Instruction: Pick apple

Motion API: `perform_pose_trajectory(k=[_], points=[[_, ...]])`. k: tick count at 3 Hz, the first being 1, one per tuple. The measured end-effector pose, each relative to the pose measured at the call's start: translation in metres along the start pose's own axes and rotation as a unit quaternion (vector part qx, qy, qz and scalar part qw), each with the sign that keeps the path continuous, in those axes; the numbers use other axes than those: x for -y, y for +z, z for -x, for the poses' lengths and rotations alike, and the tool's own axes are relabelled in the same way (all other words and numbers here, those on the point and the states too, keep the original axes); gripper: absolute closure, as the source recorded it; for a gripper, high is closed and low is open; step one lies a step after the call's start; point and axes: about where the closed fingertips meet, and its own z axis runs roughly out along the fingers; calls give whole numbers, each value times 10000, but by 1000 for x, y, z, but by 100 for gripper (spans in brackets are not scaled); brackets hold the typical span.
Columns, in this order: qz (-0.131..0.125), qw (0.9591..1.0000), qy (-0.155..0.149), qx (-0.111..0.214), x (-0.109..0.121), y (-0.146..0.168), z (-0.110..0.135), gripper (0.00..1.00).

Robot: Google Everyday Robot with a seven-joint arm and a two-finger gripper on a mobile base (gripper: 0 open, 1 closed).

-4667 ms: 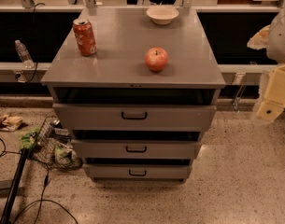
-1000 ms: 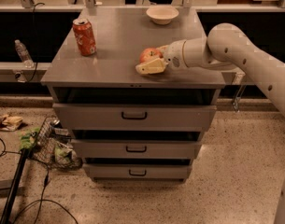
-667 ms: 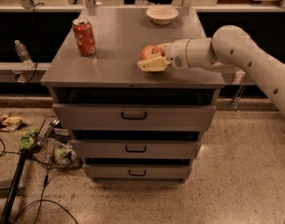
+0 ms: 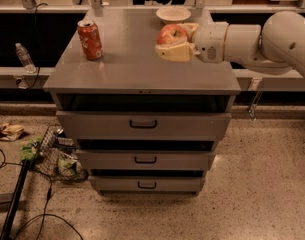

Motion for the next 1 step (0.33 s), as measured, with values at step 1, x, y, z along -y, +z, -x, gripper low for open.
perform_pose_trajectory(k=[1], points=[[-35,9999,-56,86,-3,-11,10,100]])
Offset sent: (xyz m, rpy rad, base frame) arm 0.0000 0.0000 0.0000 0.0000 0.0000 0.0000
